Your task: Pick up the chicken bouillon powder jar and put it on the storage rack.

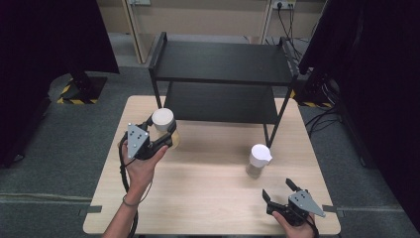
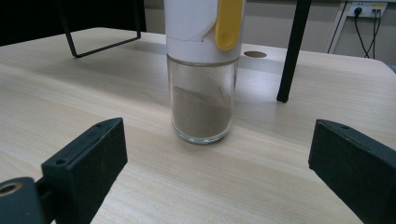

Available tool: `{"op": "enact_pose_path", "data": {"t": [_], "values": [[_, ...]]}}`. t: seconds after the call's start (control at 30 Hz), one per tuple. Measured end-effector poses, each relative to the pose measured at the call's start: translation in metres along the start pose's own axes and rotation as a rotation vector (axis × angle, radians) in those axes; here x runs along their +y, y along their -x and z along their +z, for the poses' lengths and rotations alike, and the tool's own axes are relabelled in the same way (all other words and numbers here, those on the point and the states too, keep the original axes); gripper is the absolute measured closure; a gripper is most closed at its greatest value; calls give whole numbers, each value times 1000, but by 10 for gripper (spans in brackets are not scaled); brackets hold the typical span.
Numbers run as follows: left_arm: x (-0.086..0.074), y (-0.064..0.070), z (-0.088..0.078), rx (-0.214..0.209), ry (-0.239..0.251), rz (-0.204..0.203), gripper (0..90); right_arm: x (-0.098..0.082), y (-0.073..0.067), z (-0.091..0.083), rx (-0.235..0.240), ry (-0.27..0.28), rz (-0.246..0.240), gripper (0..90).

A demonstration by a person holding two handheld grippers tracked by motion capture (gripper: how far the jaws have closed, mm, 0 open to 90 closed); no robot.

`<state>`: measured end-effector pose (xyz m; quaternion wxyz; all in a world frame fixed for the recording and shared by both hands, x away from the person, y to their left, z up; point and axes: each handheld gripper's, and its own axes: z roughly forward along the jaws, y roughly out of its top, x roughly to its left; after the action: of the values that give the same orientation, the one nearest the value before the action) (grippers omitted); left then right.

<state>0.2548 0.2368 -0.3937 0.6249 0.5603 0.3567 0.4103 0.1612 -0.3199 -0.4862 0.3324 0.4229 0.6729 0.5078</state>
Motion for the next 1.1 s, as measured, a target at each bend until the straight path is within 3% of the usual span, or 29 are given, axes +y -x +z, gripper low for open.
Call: {"op": "enact_pose_path", "data": {"t": [0.6,1.1], "values": [[19,1,12,25,47,0,338,0,0,0,1,-1,3,46],[30,1,19,33,59,-3,338,0,0,0,0,-1,2,46]]}}
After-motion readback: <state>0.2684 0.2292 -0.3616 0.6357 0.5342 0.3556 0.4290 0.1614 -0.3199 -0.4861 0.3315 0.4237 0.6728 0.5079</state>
